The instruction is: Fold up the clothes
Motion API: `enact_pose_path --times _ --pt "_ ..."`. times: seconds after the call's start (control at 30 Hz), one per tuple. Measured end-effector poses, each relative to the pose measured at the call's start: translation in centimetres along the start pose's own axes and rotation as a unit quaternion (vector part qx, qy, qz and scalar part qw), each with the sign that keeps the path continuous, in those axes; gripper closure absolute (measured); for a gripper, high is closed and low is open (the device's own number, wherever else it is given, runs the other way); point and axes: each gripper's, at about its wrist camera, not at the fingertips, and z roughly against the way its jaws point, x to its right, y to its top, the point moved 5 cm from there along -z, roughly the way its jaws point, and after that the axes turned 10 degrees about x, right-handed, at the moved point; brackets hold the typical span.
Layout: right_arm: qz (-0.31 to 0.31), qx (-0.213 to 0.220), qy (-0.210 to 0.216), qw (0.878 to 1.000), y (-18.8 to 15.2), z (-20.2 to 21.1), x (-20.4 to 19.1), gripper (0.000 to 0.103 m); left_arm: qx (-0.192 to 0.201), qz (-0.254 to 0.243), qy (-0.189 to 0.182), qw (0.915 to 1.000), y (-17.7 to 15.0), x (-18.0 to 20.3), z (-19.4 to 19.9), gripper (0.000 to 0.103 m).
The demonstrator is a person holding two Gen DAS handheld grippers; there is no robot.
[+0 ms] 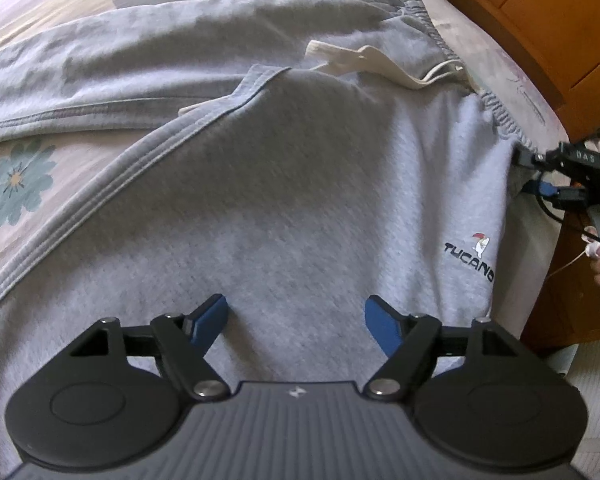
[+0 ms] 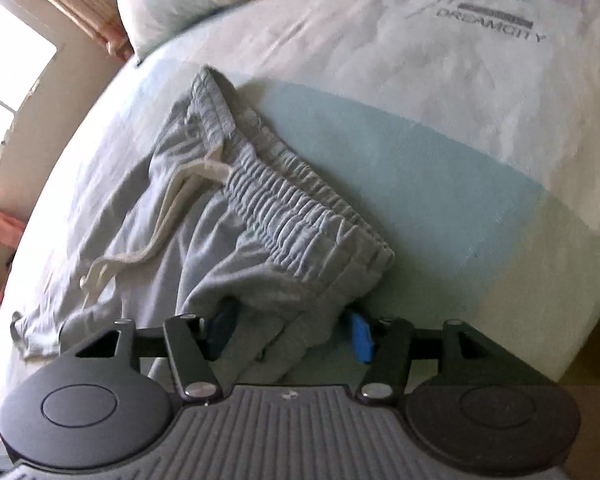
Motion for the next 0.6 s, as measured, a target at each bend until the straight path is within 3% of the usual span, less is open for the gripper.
enact_pose_path --times 0.1,0.4,0.6 --pt "0.007 0.004 0.009 1.0 0.4 -0.6 0.2 0.028 -0.003 -0.01 0.002 0.9999 -0.2 0.3 0.0 0.024" --pt "0.037 0.014 0.032 0.999 1.5 -2.1 0.9 0.031 -0.006 -0.021 0.006 0.9997 -0.4 0.6 -0.2 0.022" --pt "0.192 0.007 -0.011 0.981 0.8 -2.6 -2.5 0.025 -0.004 -0.034 0.008 0.9994 -0.6 1.1 -0.4 0.017"
